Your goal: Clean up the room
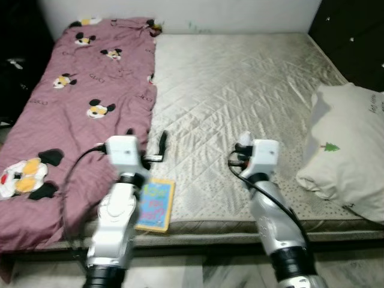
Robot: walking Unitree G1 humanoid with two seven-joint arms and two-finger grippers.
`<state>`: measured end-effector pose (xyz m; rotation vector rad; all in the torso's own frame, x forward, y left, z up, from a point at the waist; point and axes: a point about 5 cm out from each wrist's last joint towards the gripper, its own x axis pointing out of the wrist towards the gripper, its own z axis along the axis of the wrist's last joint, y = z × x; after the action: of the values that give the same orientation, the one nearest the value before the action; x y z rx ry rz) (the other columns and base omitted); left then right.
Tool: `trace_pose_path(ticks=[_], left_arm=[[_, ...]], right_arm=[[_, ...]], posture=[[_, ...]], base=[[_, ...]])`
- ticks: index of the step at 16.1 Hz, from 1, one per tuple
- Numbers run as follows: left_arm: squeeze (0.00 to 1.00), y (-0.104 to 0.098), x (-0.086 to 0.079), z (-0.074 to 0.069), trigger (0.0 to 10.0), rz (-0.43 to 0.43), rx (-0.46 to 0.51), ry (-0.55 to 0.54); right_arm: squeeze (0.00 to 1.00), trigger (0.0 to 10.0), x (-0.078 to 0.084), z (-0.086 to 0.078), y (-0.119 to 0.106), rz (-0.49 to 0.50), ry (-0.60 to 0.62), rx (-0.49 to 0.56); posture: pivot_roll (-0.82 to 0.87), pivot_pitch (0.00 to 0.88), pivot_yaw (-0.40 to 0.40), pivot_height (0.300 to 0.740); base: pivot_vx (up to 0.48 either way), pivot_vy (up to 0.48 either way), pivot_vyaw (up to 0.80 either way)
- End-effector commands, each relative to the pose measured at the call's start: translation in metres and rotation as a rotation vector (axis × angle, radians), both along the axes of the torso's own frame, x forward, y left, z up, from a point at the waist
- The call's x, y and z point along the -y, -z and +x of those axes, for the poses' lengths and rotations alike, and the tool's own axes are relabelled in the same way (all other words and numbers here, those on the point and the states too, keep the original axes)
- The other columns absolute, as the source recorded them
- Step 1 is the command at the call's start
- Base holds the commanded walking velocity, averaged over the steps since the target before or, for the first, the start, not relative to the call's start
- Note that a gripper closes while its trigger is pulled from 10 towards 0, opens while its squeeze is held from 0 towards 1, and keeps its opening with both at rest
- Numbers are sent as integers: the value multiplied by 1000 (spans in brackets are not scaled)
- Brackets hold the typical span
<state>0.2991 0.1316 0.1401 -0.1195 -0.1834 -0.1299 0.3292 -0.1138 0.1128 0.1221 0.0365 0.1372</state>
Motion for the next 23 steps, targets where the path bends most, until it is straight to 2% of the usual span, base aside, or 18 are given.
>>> trace_pose_path(ticks=[1, 4, 6, 7, 8, 9, 11, 13, 14, 18, 23], left_arm=[[0, -3, 10, 0, 10000, -5, 13, 38], [0, -3, 11, 2, 10000, -6, 8, 40], [0, -2, 14, 3, 10000, -39, -11, 30], [0, -1, 15, 3, 10000, -43, -21, 38], [0, 1, 15, 3, 10000, -45, -33, 40], [0, 2, 16, 3, 10000, -51, -36, 47], [0, 2, 17, 3, 10000, -49, -39, 50], [0, 2, 17, 2, 10000, -48, -46, 46], [0, 3, 17, 2, 10000, -49, -49, 43], [0, 4, 15, 4, 10000, -63, -72, 30], [0, 5, 18, 3, 10000, -67, -71, 36]], right_arm=[[0, 10000, 10, 0, 0, -8, 25, 7], [0, 10000, 10, 0, 1, 3, 27, 7], [0, 10000, 12, 0, 1, 5, 33, 7], [0, 10000, 12, 0, 2, -31, 26, 12], [0, 10000, 9, 0, 1, -154, 3, 43], [0, 10000, 12, 0, 2, -181, 19, 38], [0, 10000, 15, 1, 5, -111, 58, -4], [0, 10000, 18, 3, 3, -150, 70, 7], [0, 10000, 17, 3, 5, -110, 60, -12], [0, 10000, 7, 2, -1, -80, 2, 38], [0, 10000, 5, 1, 1, -91, -14, 33]], posture=[[-26, 102, 13, 740], [-27, 105, 17, 740], [-26, 104, 19, 740], [-27, 106, 20, 740], [-27, 106, 20, 740], [-31, 110, 16, 740], [-31, 113, 13, 740], [-33, 115, 9, 740], [-32, 116, 7, 740], [-32, 128, 0, 740], [-36, 128, 1, 740]], base=[[296, 0, 0], [286, 0, 0], [0, 0, 0], [0, 0, 0], [0, 0, 0], [0, 480, 0], [0, 480, 0], [0, 480, 0], [0, 480, 0], [0, 480, 0], [0, 480, 0]])
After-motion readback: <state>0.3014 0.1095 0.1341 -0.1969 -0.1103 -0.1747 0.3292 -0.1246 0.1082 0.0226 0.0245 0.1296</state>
